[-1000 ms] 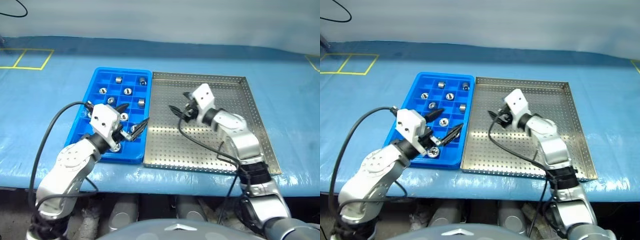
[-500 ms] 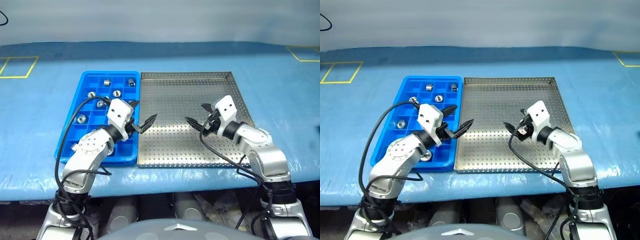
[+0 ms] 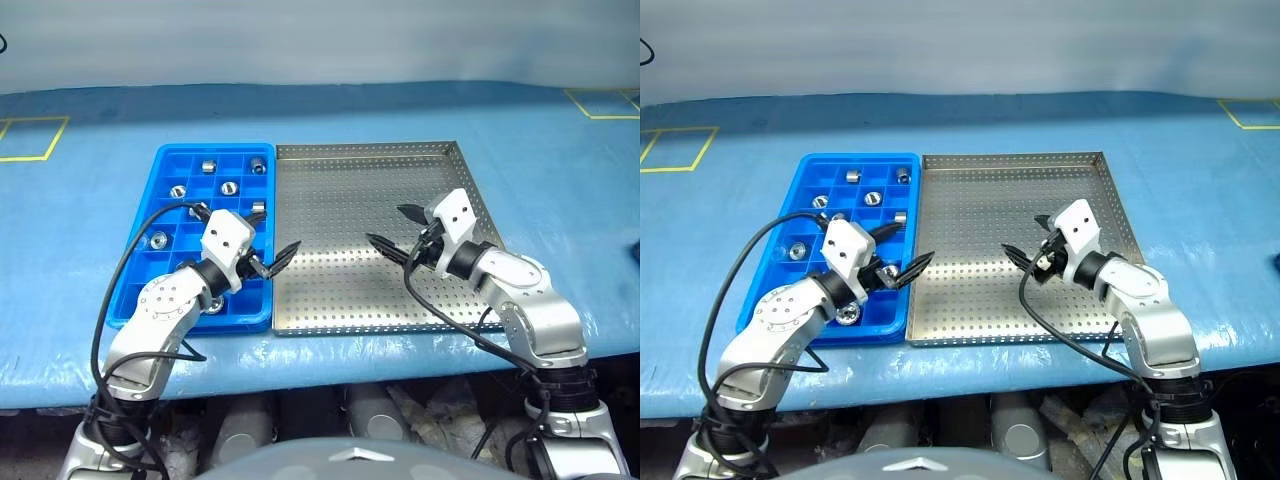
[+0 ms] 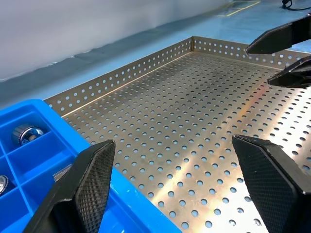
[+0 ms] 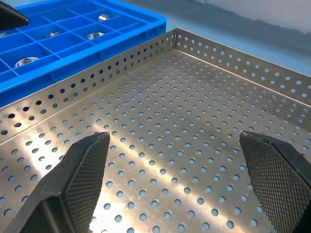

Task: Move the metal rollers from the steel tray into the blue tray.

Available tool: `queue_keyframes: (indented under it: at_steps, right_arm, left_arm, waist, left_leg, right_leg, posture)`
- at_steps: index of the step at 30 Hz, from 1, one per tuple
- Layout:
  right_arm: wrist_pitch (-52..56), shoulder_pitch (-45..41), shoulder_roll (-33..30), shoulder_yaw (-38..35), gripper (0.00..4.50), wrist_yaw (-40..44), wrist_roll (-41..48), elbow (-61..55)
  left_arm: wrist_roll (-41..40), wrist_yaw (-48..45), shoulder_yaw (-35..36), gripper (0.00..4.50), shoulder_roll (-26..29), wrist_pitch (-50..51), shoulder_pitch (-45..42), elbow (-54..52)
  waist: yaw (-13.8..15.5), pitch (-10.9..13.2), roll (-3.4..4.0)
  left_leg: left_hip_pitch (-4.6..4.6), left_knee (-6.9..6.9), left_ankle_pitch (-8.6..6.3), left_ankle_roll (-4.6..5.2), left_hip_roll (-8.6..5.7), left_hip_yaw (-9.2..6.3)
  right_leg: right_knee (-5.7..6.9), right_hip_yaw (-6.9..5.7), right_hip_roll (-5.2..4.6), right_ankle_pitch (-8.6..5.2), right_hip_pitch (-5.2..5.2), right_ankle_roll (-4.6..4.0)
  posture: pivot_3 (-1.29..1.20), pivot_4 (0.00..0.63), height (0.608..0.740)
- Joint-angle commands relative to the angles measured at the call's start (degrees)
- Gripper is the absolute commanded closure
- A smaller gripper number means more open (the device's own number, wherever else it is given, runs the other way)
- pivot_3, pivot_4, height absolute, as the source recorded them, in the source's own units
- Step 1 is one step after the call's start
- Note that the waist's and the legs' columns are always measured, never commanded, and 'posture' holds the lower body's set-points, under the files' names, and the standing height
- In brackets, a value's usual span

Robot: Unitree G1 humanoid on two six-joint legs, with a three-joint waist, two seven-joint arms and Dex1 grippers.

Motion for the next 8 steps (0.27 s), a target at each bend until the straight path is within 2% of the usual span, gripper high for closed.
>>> queue_keyframes:
  at_steps: [1, 8]
  right_arm:
    - [-1.3, -0.9, 0.3, -0.6, 0.02, -0.1, 1.3, -2.0]
    - [-1.4, -1.1, 0.7, 0.1, 0.02, 0.0, 1.2, -2.5]
  left_arm:
    - [0.1, -0.1, 0.2, 0.31, 0.6, 0.5, -0.2, -2.9]
    - [0.2, 0.0, 0.2, 0.31, 0.9, 1.5, -0.7, -3.8]
  waist:
    - [0.1, 0.0, 0.00]
    - [0.3, 0.0, 0.00]
  left_leg:
    - [0.00, 0.00, 0.00, 0.00, 0.00, -0.01]
    - [0.00, 0.00, -0.01, 0.01, 0.00, 0.01]
  right_leg:
    - [0.00, -0.01, 0.01, 0.00, 0.00, 0.00]
    - [0.00, 0.01, -0.01, 0.02, 0.00, -0.01]
  posture:
    - [-0.14, 0.150, 0.740]
    - [-0.14, 0.150, 0.740]
